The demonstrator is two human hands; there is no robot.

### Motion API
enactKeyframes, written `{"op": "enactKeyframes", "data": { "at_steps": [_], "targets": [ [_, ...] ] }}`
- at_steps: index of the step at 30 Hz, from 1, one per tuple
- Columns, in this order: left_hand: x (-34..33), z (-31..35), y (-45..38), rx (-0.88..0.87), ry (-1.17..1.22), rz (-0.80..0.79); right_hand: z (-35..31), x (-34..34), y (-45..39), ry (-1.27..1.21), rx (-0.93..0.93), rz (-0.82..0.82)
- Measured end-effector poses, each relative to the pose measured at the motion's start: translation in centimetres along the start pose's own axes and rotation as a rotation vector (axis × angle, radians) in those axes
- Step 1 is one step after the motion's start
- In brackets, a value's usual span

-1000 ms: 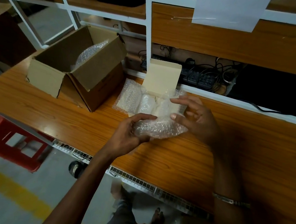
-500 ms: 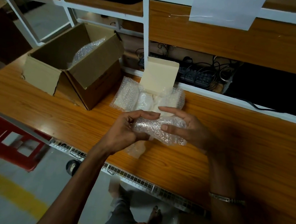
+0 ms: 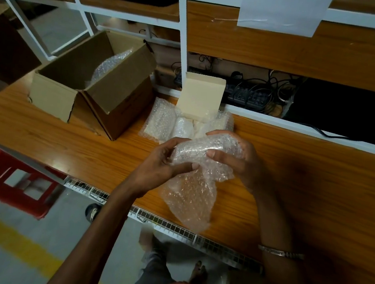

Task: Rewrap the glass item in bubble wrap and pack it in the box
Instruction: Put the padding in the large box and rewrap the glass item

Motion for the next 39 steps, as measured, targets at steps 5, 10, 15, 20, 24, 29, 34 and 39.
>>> {"op": "enactKeyframes", "data": {
  "at_steps": [5,10,15,20,24,29,34,39],
  "targets": [
    [0.2,-0.2,0.5,0.072,0.04,0.041,0.3,0.9,-0.2,-0.06,0.024,0.066],
    [-0.6,-0.7,0.8,0.245,0.135,0.028,-0.1,0.5,-0.3,0.052,0.121,0.056],
    [-1.0,-1.8,0.2,0.284,0.176,0.038,0.5,-0.1,-0.2,0.021,0.114,0.004],
    [-0.7,-1.6,-0.1,0.206,0.325,0.07,0.3,-0.1,0.1,0.023,0.117,-0.038],
    [0.1,-1.4,-0.3,0.145,0.324,0.083,0.5,-0.4,0.7,-0.011,-0.016,-0.121],
    [0.5,-1.1,-0.4,0.084,0.249,0.054,1.9,-1.0,0.8,-0.007,-0.126,-0.109],
    [0.6,-1.9,-0.5,0.13,0.239,0.02,2.4,-1.5,1.0,-0.144,-0.191,-0.078],
    [0.2,-2.2,-0.1,0.238,0.328,0.065,1.9,-1.4,0.4,-0.087,-0.083,-0.055]
  ]
}}
Point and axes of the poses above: each hand's wrist, its own y-axis away from the middle knuckle, its own x-axis out of the back of the hand, z = x × y, the point moved 9 cm from there along -y, towards the middle knuckle, and after that the axes turned 15 degrees about z, right-handed, at the moved point
